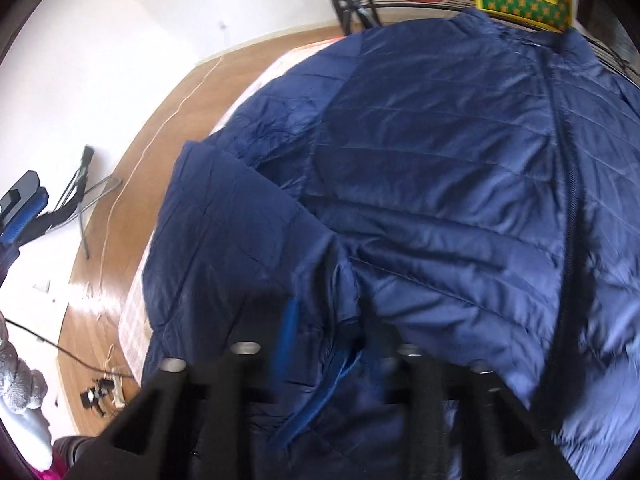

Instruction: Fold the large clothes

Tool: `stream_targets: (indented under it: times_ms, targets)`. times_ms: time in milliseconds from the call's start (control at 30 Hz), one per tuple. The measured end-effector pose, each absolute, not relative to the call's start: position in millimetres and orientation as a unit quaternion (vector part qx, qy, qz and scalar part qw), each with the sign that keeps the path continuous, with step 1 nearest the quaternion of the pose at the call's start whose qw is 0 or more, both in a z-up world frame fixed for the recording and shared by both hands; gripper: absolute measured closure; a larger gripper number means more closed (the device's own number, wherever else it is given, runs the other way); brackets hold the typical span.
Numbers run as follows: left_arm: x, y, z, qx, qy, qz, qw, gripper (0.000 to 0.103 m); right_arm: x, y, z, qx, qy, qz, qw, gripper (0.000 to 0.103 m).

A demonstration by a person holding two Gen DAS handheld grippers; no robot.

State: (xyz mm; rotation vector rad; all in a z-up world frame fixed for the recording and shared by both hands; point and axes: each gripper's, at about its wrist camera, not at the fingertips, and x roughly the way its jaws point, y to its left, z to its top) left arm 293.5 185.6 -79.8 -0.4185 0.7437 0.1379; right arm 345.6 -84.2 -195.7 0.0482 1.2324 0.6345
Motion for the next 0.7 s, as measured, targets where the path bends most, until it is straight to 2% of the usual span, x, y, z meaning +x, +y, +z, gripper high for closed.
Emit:
stream_targets:
  times_ms: [33,333,700]
  targets:
    - [293.5,186.4,-79.8,-0.207,0.360,0.065,0.907,0.074,347.2,-86.0,-191.6,0.021,0.561,0.293,0.774,0.099]
    - [300.4,182.1,-91.8,-0.200,0.383,0.076,0.899,0.074,394.9,-152.7,-134.1,0.032,0.478,0.242,0.844,0.100]
    - [321.0,152.1,-107.5,-0.162,0.411,0.067,0.895,0.074,448.8,-259.8,-148.2,0.025,0.466,0.116,0.877,0.100]
